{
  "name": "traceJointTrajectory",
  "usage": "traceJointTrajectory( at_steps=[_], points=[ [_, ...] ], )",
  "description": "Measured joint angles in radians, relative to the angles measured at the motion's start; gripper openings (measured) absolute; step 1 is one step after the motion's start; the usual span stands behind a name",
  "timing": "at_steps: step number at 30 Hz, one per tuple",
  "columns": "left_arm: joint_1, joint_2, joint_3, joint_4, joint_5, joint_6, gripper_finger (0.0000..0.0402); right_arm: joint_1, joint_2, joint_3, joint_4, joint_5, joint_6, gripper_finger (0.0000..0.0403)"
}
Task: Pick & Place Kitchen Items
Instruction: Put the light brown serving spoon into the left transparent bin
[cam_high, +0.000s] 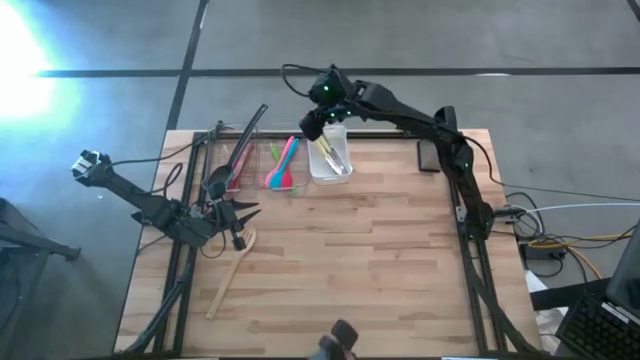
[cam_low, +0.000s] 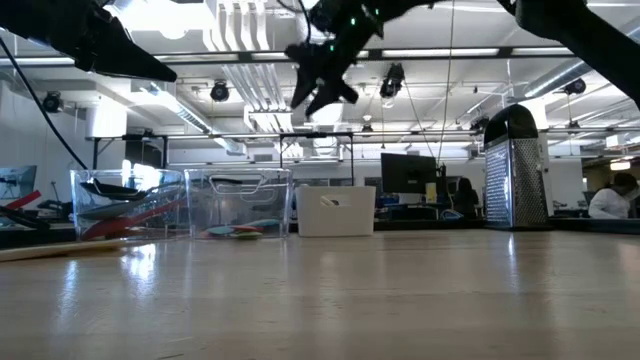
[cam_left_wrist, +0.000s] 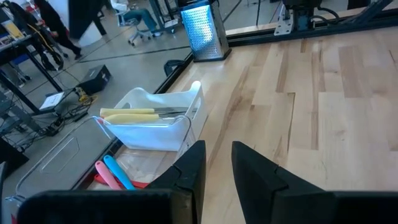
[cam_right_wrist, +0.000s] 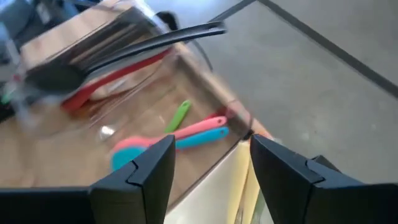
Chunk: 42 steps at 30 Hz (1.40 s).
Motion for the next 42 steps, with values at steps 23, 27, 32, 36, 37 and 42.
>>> traceJointTrajectory(
  at_steps=[23, 27, 32, 36, 37, 42],
  points=[
    [0.000, -0.002, 0.000, -0.027, 0.150, -0.176, 0.0081, 0.473, -0.389, -0.159, -0.533, 0.328, 0.191, 0.0142],
    [0.000, -0.002, 0.041, -0.183, 0.337, -0.337, 0.0081, 0.532, -0.448, -0.257, -0.540, 0.365, 0.231, 0.0137],
    [0.000, 0.002, 0.175, -0.483, 0.532, -0.664, 0.0080, 0.557, -0.487, -0.374, -0.528, 0.401, 0.265, 0.0139],
    [-0.001, 0.023, 0.267, -0.695, 0.570, -0.907, 0.0081, 0.556, -0.493, -0.448, -0.526, 0.418, 0.266, 0.0141],
    [-0.002, 0.032, 0.279, -0.729, 0.590, -0.942, 0.0081, 0.556, -0.493, -0.466, -0.526, 0.425, 0.266, 0.0141],
    [-0.002, 0.086, 0.297, -0.788, 0.745, -1.062, 0.0083, 0.556, -0.492, -0.550, -0.527, 0.429, 0.266, 0.0135]
  ],
)
